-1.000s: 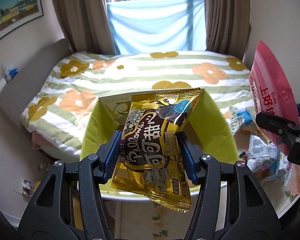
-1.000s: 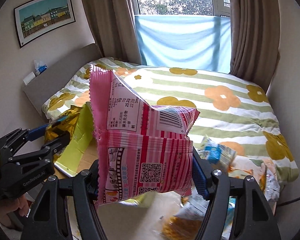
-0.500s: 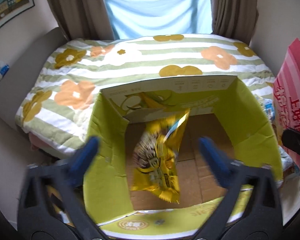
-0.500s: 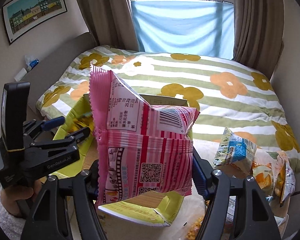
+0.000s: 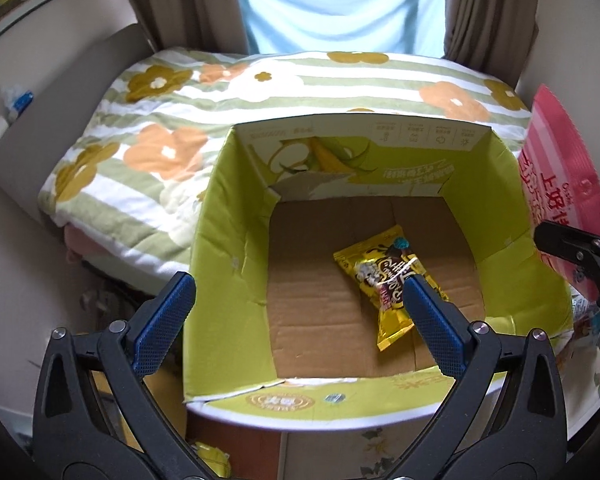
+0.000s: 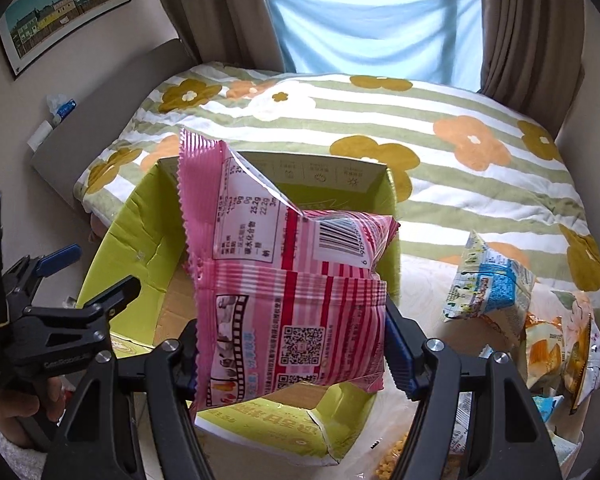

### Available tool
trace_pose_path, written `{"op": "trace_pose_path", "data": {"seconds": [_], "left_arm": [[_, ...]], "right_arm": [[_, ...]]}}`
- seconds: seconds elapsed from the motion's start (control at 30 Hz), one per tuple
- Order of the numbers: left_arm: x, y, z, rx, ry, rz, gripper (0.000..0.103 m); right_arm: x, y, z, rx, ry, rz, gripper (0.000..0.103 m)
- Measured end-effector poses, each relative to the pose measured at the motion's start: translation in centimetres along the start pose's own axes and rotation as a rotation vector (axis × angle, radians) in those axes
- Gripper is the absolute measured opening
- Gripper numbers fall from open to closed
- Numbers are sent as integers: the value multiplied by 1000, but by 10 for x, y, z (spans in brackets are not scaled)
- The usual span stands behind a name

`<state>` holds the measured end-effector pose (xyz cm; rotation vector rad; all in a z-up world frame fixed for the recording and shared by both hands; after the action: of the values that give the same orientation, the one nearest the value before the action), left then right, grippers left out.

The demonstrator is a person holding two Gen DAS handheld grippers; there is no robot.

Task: Organize snacks
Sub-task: 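Carry both bags over the box and release them inside, both tools opening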

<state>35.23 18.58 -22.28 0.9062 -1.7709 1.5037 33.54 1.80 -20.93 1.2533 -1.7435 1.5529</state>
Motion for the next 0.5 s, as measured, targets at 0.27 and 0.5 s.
{"op": "trace_pose_path", "data": {"seconds": [0.27,0.5], "left_arm": [[17,10,-19,48,-40,22,103],[30,23,-25,94,-21,23,103]], "right_arm": [[-3,-3,-26,92,-19,116,99],[-1,21,-35,154,-22,38,99]]}}
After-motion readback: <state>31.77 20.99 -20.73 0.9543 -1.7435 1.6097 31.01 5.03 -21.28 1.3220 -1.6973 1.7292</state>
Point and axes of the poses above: each gripper's, at about its wrist camera, not at the fingertips, and x roughly against the way its jaws point, z to its right, y to its underside, the point moved 6 cm from there along -x, roughly the way its jaws point, and after that the axes turned 5 degrees about -x, right-handed, at the moved point
